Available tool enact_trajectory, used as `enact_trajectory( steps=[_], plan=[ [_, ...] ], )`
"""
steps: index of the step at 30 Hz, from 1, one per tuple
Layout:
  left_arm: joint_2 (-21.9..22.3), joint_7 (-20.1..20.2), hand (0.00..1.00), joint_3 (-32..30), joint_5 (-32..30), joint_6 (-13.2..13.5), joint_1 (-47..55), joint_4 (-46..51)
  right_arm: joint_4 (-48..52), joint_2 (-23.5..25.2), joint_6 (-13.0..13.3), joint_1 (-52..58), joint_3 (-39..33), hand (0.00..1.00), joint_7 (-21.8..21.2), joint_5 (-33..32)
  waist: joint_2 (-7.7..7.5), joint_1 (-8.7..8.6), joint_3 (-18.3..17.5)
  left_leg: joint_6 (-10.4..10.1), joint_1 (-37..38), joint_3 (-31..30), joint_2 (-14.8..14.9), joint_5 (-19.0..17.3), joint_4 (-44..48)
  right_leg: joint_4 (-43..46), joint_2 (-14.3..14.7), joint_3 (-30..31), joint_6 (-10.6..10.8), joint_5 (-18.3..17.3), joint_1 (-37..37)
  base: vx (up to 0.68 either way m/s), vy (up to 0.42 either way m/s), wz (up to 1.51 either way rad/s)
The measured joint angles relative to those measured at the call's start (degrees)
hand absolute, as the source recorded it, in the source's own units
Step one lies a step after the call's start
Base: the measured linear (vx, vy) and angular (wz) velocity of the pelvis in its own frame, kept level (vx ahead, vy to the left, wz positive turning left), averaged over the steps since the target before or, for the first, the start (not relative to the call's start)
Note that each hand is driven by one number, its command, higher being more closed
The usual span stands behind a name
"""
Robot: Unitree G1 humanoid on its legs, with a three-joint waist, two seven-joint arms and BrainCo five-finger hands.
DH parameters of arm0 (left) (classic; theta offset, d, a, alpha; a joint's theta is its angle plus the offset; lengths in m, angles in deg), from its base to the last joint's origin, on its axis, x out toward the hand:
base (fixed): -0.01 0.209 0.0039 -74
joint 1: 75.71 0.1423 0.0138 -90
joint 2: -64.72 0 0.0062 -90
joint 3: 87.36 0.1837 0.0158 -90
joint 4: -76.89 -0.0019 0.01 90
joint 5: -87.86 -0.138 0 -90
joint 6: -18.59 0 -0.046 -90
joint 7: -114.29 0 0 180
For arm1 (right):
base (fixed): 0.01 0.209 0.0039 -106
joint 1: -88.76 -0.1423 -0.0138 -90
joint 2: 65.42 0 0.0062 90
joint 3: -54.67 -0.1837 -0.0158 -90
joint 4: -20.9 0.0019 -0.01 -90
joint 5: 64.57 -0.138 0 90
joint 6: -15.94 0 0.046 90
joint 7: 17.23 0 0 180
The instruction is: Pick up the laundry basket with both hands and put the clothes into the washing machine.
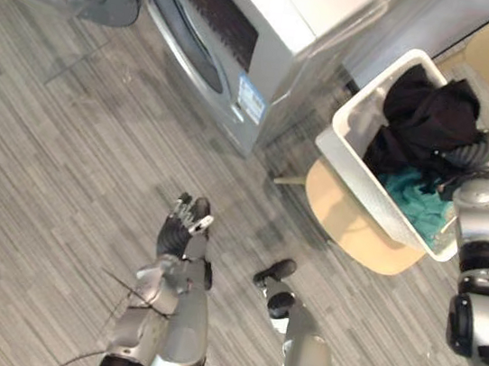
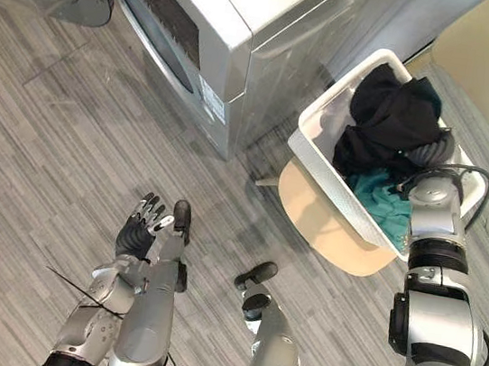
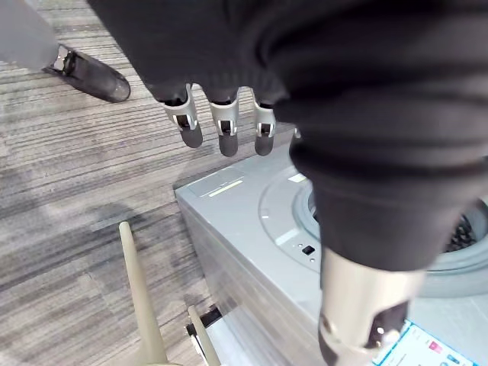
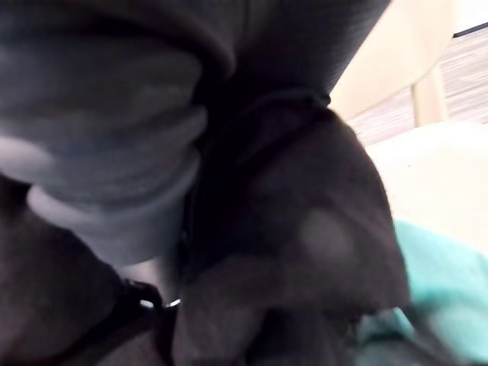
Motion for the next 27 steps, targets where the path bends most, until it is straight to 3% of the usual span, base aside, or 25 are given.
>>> enact_trajectory(
  steps=[6,9,14,21,27],
  plan=[
    [-1.37,0.12,0.00,0.86,0.09,-0.07,1.62,-0.02,5.21,-0.49,-0.42,0.35,-3.75,1.00,3.11,-0.44,0.65,-1.26,-2.93,0.27,2.27,1.81,-1.05,0.33,-0.62,1.12,-1.42,1.77,0.00,0.02,0.52,0.05,0.009,-0.08],
    [-1.45,0.47,0.00,1.95,0.08,-0.10,1.73,-0.01,13.87,0.38,-0.69,4.17,-5.53,1.00,3.75,-0.47,1.58,-1.50,-5.03,0.41,3.98,2.12,-1.34,0.26,-0.64,1.13,-1.56,2.52,0.15,-0.08,1.56,0.11,-0.031,-0.08],
    [0.62,1.16,0.00,1.82,0.02,-0.29,3.04,-0.27,34.83,7.35,-0.45,15.69,-11.54,1.00,7.21,-0.46,3.35,-4.11,-8.76,0.92,7.45,1.79,-2.21,-0.44,-0.66,1.02,-1.89,2.32,1.33,-0.91,5.32,0.08,-0.022,0.05],
    [2.11,1.10,0.00,-0.84,-0.88,-0.36,6.93,0.94,50.89,15.76,1.68,26.90,-11.71,1.00,6.64,-0.57,4.06,-5.33,-13.49,0.77,11.76,2.04,-1.83,-5.61,3.73,-0.71,-1.56,3.29,2.47,-1.65,11.44,0.06,0.011,-0.02],
    [3.63,0.83,0.00,-3.46,-5.55,-0.39,11.55,6.05,56.70,19.59,5.57,33.98,-8.30,1.00,2.27,-3.83,5.01,-5.44,-15.90,0.06,13.82,1.72,0.21,-7.98,7.41,-5.36,1.69,3.26,2.37,-0.50,16.84,0.04,-0.015,-0.01]
  ],
)
